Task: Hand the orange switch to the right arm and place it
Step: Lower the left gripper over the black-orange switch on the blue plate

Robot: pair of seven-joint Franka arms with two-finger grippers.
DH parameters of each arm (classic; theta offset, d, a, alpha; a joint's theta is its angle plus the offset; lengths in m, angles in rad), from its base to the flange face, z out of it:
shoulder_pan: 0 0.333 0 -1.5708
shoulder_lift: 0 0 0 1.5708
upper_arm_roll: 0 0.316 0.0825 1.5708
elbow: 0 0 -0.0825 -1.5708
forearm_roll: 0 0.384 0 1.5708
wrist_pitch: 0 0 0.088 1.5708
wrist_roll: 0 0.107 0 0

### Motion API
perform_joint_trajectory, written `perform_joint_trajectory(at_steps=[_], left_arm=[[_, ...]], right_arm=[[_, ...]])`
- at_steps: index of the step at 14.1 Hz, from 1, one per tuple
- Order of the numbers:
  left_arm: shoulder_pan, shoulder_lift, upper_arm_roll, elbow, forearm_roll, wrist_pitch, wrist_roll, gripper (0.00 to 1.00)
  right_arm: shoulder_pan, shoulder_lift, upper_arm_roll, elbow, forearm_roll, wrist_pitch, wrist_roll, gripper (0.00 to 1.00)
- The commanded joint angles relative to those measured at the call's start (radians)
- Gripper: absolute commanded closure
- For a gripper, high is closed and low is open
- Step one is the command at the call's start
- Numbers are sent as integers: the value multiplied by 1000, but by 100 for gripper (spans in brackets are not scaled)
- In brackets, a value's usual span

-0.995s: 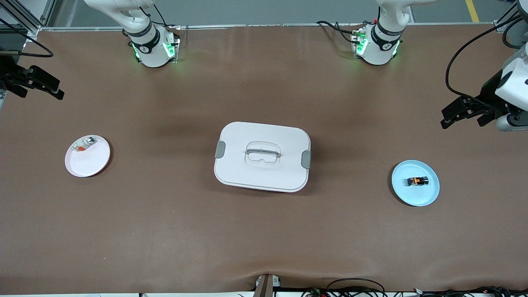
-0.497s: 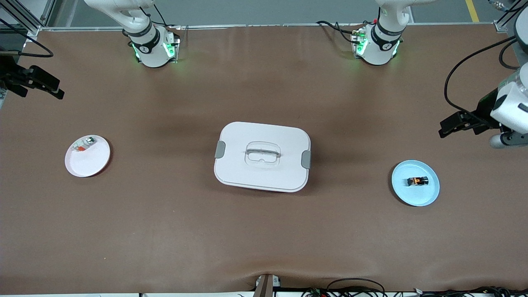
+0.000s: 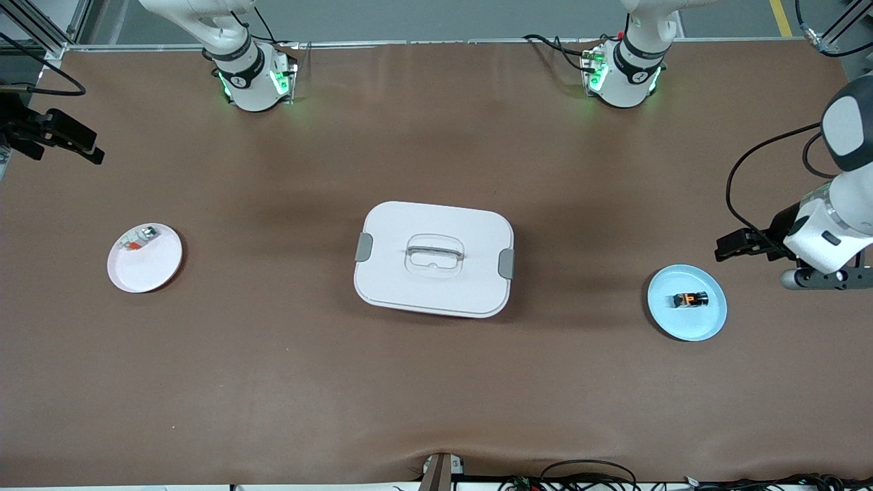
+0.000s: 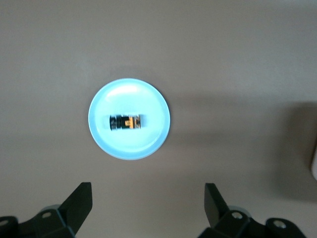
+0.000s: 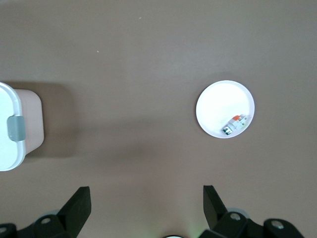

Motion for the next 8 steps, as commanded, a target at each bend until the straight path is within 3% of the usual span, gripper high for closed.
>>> perform_joint_trajectory(at_steps=[1,4,8], left_arm=[[12,-26,-1,-153,22,171,25,0],[25,-7,-1,-256,98,322,26,0],[38,94,-1,-258,194,397,20,0]], right_arm=[[-23,-38,2,-39,43,5,13,0],[-20,-38,6,-39,40,7,11,0],[-14,-38,12,-39,20,16,11,0]])
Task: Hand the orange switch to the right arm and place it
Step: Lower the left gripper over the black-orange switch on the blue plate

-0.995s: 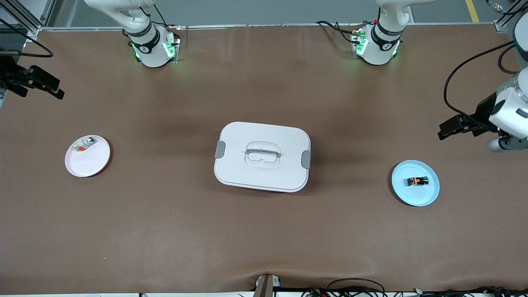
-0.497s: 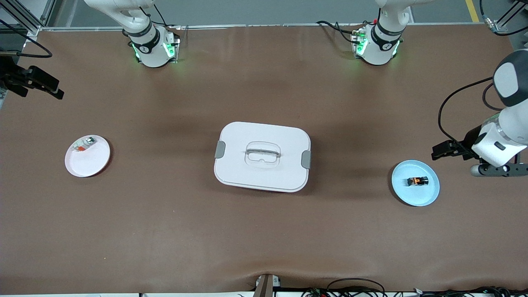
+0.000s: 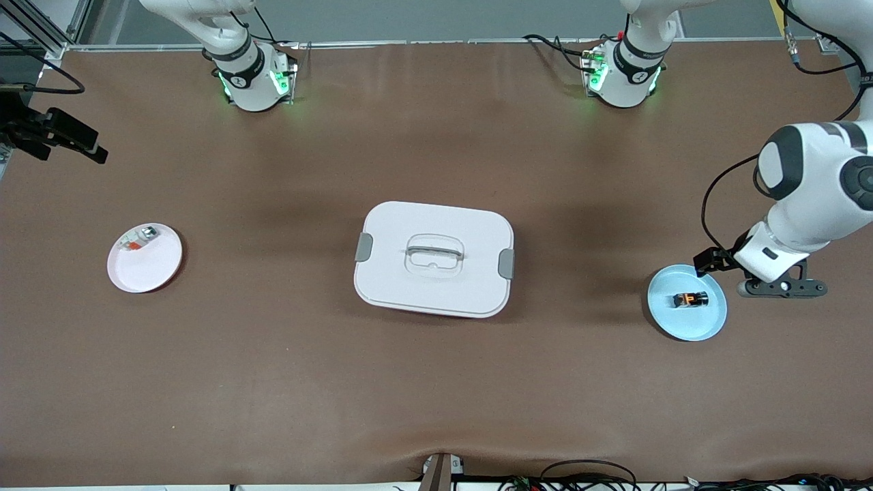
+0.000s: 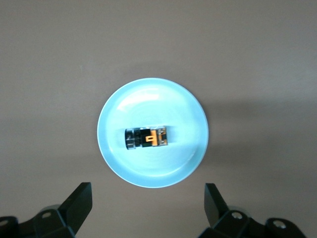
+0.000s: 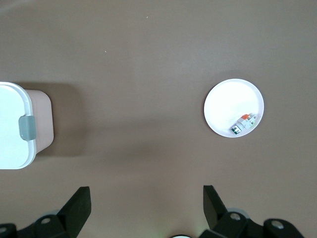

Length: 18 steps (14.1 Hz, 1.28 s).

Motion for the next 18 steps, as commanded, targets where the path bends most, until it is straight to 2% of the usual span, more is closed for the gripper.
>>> perform_joint_trajectory(at_steps=[1,5,9,18], left_arm=[[8,68,-2,4,48,71,2,0],[6,151,-1,17,55,103,-9,0],[14,254,1,86,114,120,-9,0],[9,323,18,131,116,120,-162,0]], right_arm=[[-2,-36,7,-36,-10,11,10,0],[4,-36,8,-36,-15,14,10,0],[5,-36,8,-35,-15,12,10,0],[5,-36,8,-35,-15,12,10,0]])
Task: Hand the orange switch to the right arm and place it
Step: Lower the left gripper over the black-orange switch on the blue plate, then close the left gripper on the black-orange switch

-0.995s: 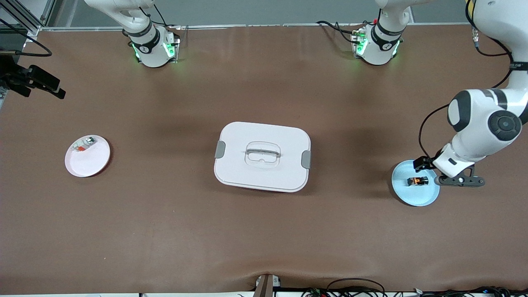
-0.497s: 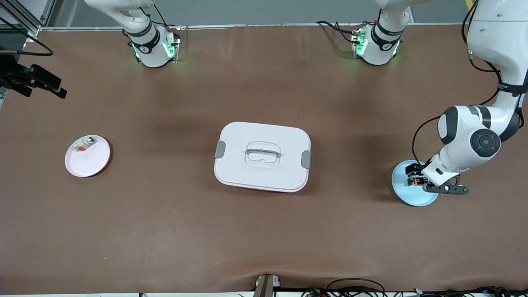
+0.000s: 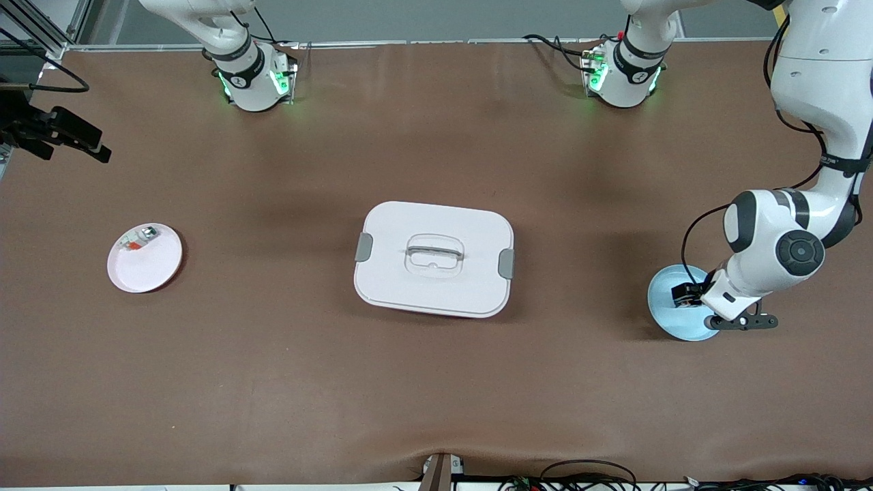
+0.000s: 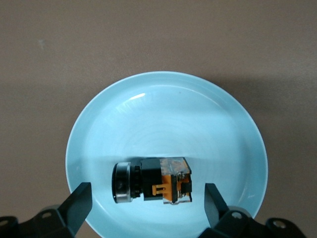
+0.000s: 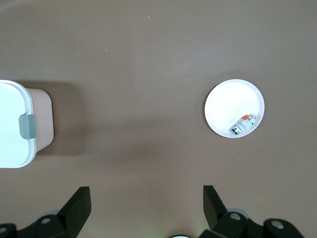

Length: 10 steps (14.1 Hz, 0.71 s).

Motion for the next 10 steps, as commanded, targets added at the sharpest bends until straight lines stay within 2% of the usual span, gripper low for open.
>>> perform_joint_trajectory(at_steps=[1,6,10], left_arm=[[-4,15,1,20,24,2,-56,0],[-11,41,3,28,31,4,-67,0],[-4,69,3,46,90,4,-67,0]], right_arm=[[0,-31,5,-29,-11,8,10,0],[0,-31,5,-29,-11,8,10,0],[0,-31,5,-29,-11,10,10,0]])
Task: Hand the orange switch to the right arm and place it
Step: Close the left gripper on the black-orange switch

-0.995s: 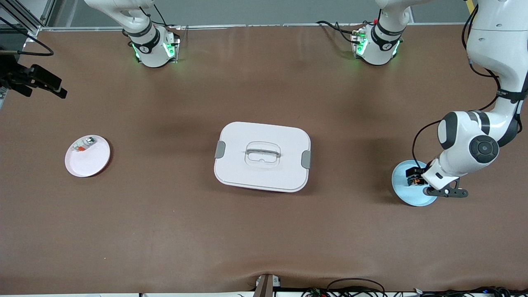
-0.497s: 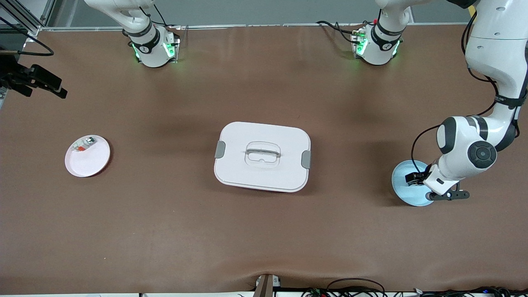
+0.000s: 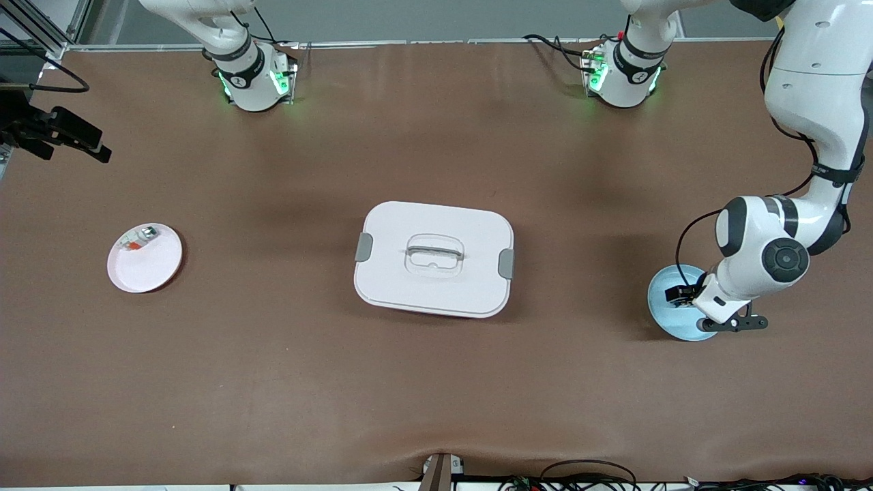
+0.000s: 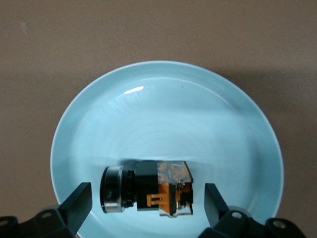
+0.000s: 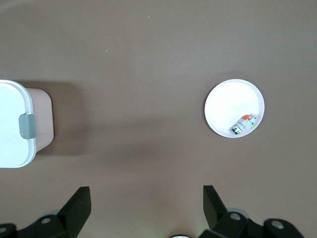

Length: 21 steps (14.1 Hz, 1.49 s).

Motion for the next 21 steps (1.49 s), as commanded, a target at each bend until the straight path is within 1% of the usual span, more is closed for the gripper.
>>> perform_joint_trajectory(at_steps=[1,13,14,15,16,17,18,20,21], left_arm=[[2,22,3,30,37,4,-17,0],[2,38,1,24,37,51,-24,0],[3,35,1,24,37,51,-25,7],[5,36,1,22,36,51,-25,26],[5,36,1,21,36,51,-25,38],[5,36,1,19,36,51,-25,55],[5,36,1,19,37,51,-25,68],[3,35,1,19,37,51,-25,76],[6,33,1,21,37,51,-25,78]], right_arm=[[0,-30,5,-28,-11,10,10,0],[2,-30,5,-28,-11,8,10,0],[2,-30,5,-28,-11,10,10,0],[0,-29,5,-28,-11,10,10,0],[2,-30,5,-28,-11,10,10,0],[2,-30,5,-28,-11,10,10,0],[2,-30,5,-28,-11,10,10,0],[0,-30,5,-28,-11,10,10,0],[0,-30,5,-28,-11,10,10,0]])
